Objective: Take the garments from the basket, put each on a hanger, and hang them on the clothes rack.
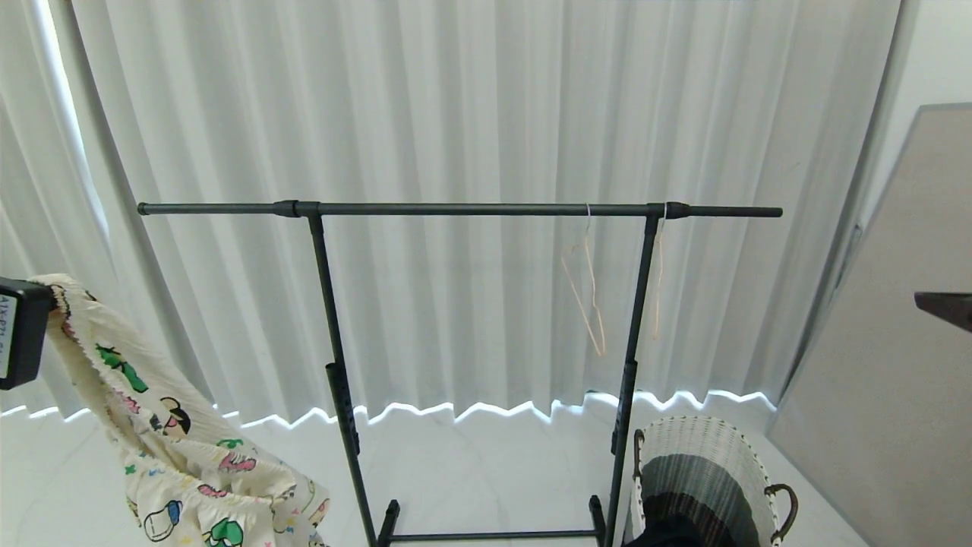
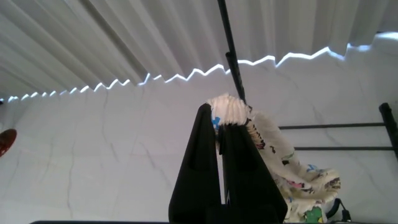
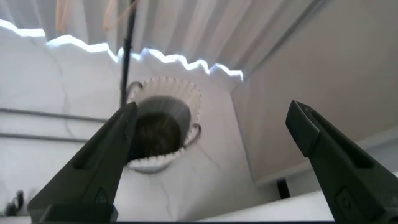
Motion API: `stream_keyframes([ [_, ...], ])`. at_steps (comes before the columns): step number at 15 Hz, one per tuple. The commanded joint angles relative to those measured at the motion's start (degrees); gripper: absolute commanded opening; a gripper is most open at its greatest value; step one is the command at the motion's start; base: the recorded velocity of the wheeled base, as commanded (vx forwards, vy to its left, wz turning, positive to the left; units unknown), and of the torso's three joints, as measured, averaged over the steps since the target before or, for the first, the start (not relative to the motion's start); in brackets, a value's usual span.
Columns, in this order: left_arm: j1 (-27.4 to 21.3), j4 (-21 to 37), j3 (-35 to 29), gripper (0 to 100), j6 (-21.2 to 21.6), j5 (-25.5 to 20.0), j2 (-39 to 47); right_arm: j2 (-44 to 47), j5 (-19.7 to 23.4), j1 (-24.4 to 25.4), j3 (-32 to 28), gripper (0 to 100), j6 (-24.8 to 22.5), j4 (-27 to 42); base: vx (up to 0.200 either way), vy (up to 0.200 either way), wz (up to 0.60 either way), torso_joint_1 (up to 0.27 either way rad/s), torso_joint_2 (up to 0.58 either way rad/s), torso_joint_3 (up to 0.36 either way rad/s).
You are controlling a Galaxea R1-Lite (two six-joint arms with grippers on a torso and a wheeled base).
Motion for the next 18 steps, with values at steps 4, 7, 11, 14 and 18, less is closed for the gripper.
stream_keyframes([
  [4,-0.01,-0.02,-0.07,0,0.04,0.05,0.13,0.05,1.54,-0.93,2.73,100,-0.16,-3.69,0.2,0.0,0.0,0.011,-0.01,-0.007],
  [7,-0.18,0.16,0.02,0,0.04,-0.03,0.13,0.14,1.9,-2.16,3.17,100,0.1,-3.69,0.2,0.0,0.0,0.002,0.0,0.001],
  [11,-0.18,0.16,0.02,0,0.04,-0.03,0.31,1.46,1.9,-2.16,3.96,100,3.35,-3.69,0.2,0.0,0.0,0.0,0.0,0.002],
  [14,-0.18,0.16,0.1,0,0.04,-0.03,0.31,5.5,1.9,-0.93,3.52,100,8.01,-3.95,0.2,0.0,0.0,0.001,0.0,0.004],
  [18,-0.45,-0.02,0.1,0,0.04,0.05,0.39,11.56,1.37,4.78,3.26,100,15.74,-4.04,0.1,0.0,0.0,0.001,0.0,0.001],
])
